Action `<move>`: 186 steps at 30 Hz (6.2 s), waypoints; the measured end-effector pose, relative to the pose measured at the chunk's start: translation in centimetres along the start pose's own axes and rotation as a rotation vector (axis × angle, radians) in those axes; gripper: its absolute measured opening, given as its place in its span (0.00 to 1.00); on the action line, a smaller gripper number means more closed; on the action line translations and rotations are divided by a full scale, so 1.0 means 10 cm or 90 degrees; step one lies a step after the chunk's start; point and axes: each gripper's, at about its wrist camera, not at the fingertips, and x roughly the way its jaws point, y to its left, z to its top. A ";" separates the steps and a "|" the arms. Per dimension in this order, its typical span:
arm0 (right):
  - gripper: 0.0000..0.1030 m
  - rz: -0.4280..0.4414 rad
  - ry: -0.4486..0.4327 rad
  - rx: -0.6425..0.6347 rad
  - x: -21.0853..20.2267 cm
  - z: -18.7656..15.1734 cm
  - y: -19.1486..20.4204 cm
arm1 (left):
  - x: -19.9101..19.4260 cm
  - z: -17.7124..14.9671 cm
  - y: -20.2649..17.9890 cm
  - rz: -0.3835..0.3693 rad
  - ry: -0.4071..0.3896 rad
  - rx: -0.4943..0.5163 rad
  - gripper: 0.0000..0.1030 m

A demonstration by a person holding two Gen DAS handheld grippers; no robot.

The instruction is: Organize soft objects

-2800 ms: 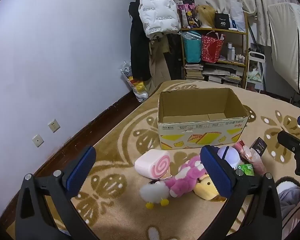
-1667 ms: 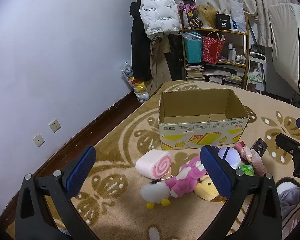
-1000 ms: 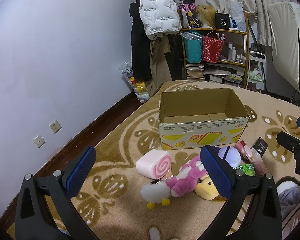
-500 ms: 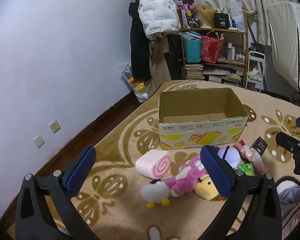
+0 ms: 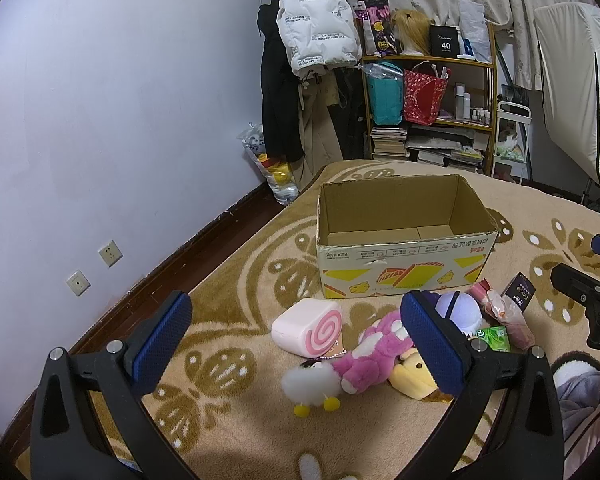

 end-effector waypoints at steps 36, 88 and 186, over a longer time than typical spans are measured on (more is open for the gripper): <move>1.00 0.000 0.040 0.030 0.17 0.01 -0.10 | 0.23 0.01 0.02 -0.022 0.060 -0.004 1.00; 0.79 0.098 0.261 -0.049 1.76 -0.16 0.34 | 2.29 -0.30 0.08 -0.053 0.405 -0.014 1.00; 0.66 0.071 0.045 -0.081 1.54 0.80 0.03 | 1.93 0.75 -0.60 -0.076 0.069 0.105 0.34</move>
